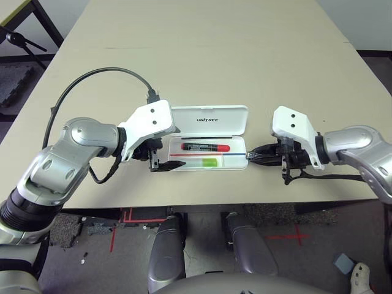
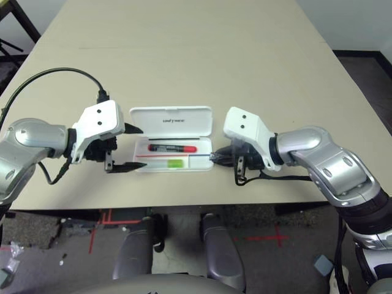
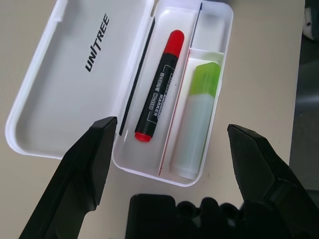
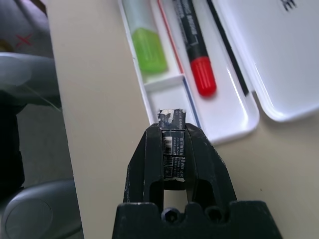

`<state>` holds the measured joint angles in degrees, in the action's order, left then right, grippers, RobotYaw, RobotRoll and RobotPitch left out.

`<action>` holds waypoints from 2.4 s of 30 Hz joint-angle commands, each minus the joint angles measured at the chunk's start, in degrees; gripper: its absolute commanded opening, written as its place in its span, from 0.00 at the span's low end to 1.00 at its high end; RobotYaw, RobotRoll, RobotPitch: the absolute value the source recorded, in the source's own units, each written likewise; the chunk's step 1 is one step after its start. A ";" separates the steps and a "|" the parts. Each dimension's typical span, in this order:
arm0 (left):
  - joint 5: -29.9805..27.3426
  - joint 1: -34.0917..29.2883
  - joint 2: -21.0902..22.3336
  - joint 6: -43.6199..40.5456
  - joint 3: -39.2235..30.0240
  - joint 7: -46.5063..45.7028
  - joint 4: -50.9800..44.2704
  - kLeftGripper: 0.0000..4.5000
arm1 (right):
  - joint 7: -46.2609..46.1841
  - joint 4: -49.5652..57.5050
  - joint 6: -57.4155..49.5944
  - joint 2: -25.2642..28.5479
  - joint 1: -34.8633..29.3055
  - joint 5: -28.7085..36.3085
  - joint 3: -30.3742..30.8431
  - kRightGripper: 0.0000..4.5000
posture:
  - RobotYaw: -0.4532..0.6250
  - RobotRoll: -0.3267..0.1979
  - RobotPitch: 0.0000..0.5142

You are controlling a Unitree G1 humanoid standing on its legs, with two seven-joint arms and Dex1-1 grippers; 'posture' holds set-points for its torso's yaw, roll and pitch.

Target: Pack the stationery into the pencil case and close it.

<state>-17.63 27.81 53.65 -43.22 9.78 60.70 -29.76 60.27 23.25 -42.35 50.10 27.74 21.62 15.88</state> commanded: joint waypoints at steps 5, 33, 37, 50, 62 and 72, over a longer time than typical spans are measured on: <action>-0.83 -1.28 0.28 -0.87 0.04 -0.85 -1.62 1.00 | 1.84 -2.11 5.15 -2.56 1.31 -4.13 4.06 0.07 | 0.40 0.62 0.41; 0.36 -3.20 2.92 0.34 -1.09 -1.83 0.86 1.00 | 14.80 -13.03 7.19 8.27 1.32 -1.56 -8.21 0.99 | 0.39 0.62 0.40; 0.59 -3.54 3.27 1.82 -2.71 -2.41 3.74 0.96 | 16.79 -15.53 6.78 12.41 -0.37 -0.68 -11.53 1.00 | 0.38 0.62 0.40; 13.78 -3.08 5.00 15.93 0.28 -5.15 21.28 0.01 | 15.60 -16.34 6.00 12.42 -0.74 -1.09 -12.15 1.00 | 0.36 0.62 0.38; 18.40 3.10 -7.42 31.67 -0.45 -11.06 37.87 0.01 | 14.19 -15.63 4.86 12.48 -1.33 -1.85 -11.56 1.00 | 0.35 0.62 0.36; 13.84 4.23 -13.79 32.57 -2.17 -8.97 37.62 0.01 | 13.63 -15.51 4.58 12.59 -1.75 -1.87 -11.76 1.00 | 0.34 0.62 0.34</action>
<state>-2.49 31.83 40.23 -10.64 8.51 50.44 9.12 73.98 6.91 -37.57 62.25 26.51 20.04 3.94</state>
